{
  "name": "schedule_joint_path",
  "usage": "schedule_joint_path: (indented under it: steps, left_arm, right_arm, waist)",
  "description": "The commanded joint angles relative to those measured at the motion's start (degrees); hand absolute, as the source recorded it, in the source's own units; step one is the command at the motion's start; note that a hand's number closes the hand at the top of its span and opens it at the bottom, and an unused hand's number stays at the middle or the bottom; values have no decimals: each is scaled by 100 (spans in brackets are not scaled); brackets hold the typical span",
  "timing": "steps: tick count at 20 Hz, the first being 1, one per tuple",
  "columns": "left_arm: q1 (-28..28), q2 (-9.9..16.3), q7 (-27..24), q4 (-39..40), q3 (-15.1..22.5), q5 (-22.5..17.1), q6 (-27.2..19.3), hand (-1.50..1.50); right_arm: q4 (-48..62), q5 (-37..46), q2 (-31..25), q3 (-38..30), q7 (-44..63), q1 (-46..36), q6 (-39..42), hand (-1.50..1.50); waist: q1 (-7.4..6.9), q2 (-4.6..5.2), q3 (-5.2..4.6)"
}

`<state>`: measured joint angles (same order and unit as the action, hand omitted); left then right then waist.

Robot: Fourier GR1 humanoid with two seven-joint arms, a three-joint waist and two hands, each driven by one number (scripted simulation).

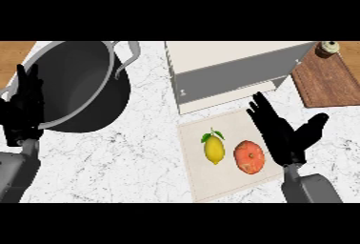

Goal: Pick the lemon from the placemat and place it in the tiered shelf

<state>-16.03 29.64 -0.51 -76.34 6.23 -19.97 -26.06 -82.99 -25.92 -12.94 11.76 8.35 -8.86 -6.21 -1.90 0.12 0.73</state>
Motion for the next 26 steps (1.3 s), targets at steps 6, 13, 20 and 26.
schedule_joint_path:
  steps: [6, 13, 20, 26]
  left_arm:
    - [1060, -139, 1011, -31, 508, -479, 675, 0]
    - [1541, -195, 1468, -587, 686, -732, 996, 0]
    - [1625, -354, 1481, -674, 747, -641, 1107, 0]
    - [1668, -414, 1271, -550, 669, -531, 1207, 0]
  right_arm:
    - [-895, 2038, -1571, -610, -1125, -310, -997, 150]
    - [-872, 2744, -1540, -231, -326, 869, -1827, -150]
    - [-2476, 2926, -2137, 465, 533, 1371, -1011, -150]
    - [-3829, 2996, -2814, 605, 2424, 1174, -425, -150]
  waist:
    - [510, -92, -125]
    - [457, -31, -95]
    - [359, -47, -94]
    - [237, -31, -95]
